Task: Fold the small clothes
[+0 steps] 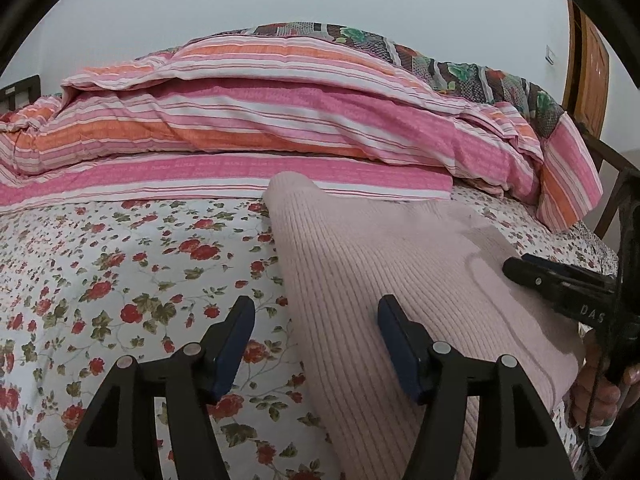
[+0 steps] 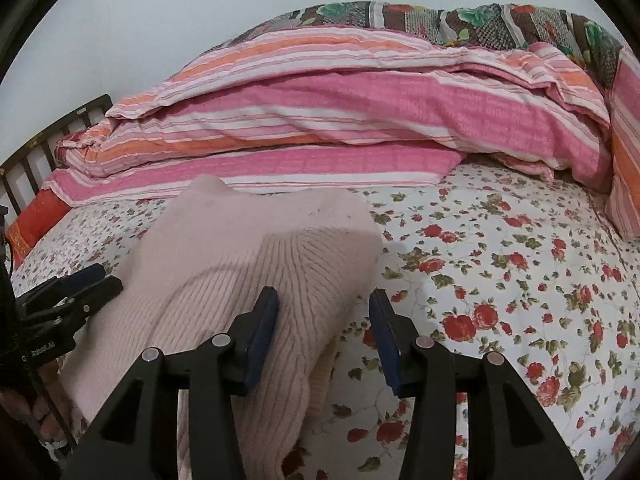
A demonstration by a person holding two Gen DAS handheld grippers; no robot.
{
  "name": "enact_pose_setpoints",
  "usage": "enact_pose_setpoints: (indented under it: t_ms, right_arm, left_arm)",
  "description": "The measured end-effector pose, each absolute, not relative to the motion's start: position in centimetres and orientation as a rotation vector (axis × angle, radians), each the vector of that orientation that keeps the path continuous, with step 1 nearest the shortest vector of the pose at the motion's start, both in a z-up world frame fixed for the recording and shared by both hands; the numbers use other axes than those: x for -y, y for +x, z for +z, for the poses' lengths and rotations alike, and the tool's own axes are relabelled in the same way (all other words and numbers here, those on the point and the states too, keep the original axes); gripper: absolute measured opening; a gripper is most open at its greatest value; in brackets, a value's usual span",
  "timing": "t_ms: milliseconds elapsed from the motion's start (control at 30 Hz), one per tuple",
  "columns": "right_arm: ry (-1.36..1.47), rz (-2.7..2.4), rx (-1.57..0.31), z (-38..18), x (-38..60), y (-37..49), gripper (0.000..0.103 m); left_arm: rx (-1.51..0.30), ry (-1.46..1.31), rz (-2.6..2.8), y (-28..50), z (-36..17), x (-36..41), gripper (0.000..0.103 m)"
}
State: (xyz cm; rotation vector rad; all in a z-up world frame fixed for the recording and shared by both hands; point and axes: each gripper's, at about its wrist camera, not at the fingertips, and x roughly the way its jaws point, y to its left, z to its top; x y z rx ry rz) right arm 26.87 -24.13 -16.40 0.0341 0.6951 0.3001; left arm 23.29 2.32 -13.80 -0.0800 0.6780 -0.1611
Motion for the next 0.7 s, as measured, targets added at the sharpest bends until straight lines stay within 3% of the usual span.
enact_pose_setpoints:
  t_ms: [367,700]
  right_arm:
    - [0.038,0.236,-0.765,-16.3,25.4,23.8,0.045]
    - [0.097,0.154,-0.744,-11.6,28.2,18.4,0.046]
  left_arm:
    - [-0.721,-0.151,-0.193,21.9,-13.4,-2.8,0.062]
    - [-0.785,-0.113,-0.153,17.3,-10.5,-1.7,0.065]
